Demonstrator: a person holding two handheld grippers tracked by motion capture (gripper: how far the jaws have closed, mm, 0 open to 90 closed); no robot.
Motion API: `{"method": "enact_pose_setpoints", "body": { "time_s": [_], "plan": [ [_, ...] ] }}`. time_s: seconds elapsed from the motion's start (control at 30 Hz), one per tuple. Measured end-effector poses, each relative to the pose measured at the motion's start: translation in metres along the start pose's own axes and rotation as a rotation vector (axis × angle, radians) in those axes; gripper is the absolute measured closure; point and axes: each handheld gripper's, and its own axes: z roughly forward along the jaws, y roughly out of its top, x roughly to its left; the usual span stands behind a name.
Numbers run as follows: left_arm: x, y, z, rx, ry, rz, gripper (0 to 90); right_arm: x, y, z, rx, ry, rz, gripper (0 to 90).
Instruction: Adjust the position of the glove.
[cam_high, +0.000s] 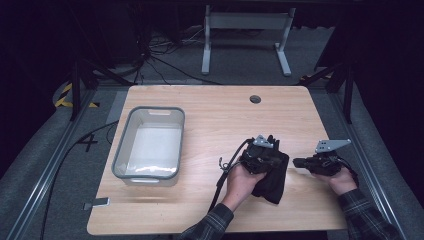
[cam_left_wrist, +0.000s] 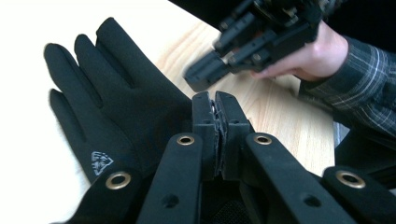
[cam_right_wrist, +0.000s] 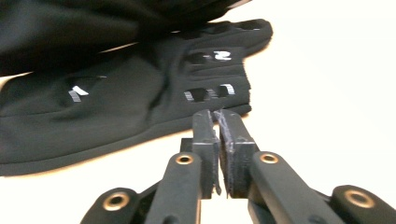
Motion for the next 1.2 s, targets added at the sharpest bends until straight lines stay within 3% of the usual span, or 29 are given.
{"method": "enact_pose_setpoints", "body": {
  "time_s": [0.33,0.63,0.83,0.9,0.93,1.07,1.2],
  "plan": [
    [-0.008,-0.008,0.032,0.076,-0.026,0.035,87.8,-0.010,-0.002,0.002,-0.009,-0.075,0.026,73.7],
    [-0.011,-0.021,0.056,0.141,-0.049,0.048,86.3,-0.014,-0.003,0.000,-0.021,-0.111,0.035,66.1],
    [-0.015,-0.016,0.050,0.109,-0.067,0.070,65.5,-0.018,-0.005,-0.001,-0.025,-0.144,0.050,54.6],
    [-0.016,-0.013,0.042,0.089,-0.057,0.080,64.4,-0.019,-0.005,-0.001,-0.023,-0.158,0.057,48.8],
    [-0.016,-0.011,0.037,0.081,-0.047,0.089,65.7,-0.020,-0.006,-0.001,-0.024,-0.171,0.058,45.7],
    [-0.008,-0.009,0.023,0.087,-0.003,0.099,89.6,-0.024,-0.008,-0.003,-0.024,-0.196,0.070,37.2],
    [-0.002,-0.011,0.019,0.094,0.009,0.077,89.9,-0.028,-0.011,-0.003,-0.020,-0.210,0.081,31.3]
  ]
}}
